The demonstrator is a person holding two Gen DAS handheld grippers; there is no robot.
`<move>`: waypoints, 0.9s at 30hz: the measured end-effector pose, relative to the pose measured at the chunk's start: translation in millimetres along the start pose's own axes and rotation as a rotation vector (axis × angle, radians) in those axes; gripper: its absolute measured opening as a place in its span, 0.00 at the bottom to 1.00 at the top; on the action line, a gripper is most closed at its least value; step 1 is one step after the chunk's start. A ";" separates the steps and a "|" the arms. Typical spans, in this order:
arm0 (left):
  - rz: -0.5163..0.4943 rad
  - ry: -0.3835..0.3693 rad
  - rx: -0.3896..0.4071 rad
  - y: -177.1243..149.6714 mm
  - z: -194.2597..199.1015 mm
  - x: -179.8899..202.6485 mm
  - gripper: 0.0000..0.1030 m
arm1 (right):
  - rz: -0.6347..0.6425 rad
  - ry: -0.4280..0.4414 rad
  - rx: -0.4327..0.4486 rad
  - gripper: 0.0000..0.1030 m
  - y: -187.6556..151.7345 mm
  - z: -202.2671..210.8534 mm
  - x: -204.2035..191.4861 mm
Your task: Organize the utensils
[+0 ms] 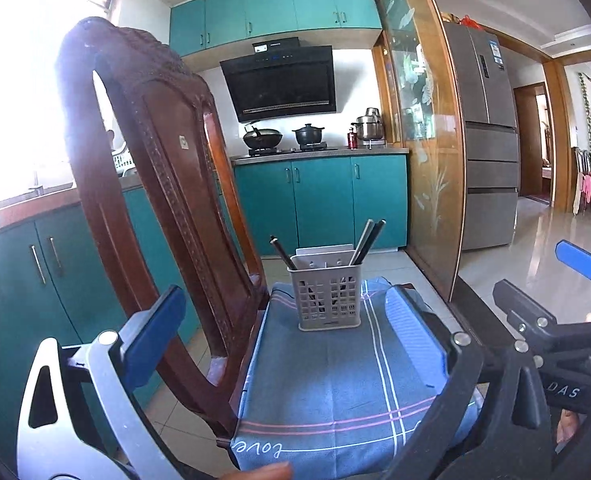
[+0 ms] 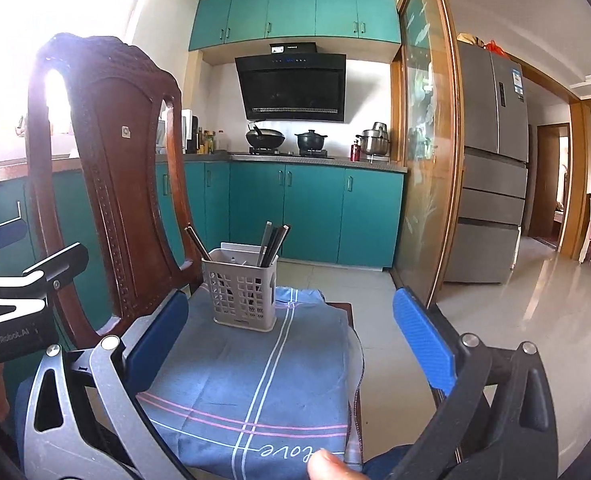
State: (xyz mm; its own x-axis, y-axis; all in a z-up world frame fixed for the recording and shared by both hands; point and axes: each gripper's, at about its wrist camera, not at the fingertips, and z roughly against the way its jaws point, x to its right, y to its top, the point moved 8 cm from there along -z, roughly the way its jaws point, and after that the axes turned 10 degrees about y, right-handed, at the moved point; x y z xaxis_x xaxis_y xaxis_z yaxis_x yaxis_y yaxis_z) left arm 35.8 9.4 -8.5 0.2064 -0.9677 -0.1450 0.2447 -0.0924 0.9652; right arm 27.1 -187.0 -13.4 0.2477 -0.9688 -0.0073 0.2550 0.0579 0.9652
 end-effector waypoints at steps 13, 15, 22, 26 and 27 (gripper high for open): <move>0.000 0.007 -0.029 -2.6 -4.8 -0.8 0.97 | -0.003 0.012 -0.003 0.97 1.7 -4.2 -0.1; 0.000 0.009 -0.033 -3.2 -6.1 -0.3 0.97 | -0.002 0.013 -0.006 0.97 0.5 -5.7 -1.4; 0.000 0.009 -0.054 -4.6 -12.6 1.6 0.97 | -0.005 0.020 -0.019 0.97 -3.1 -13.0 -3.0; 0.003 0.010 -0.058 -5.4 -15.6 1.9 0.97 | -0.003 0.024 -0.021 0.97 -3.2 -14.5 -4.2; 0.005 0.011 -0.061 -6.1 -16.7 1.9 0.97 | -0.002 0.024 -0.021 0.97 -3.5 -15.2 -4.6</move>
State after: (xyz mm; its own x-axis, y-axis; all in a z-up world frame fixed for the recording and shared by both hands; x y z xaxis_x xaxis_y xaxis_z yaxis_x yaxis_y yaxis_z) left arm 50.6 12.1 -18.3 0.2178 -0.9655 -0.1429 0.3007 -0.0729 0.9509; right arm 39.3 -179.1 -20.7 0.2696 -0.9628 -0.0158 0.2755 0.0614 0.9594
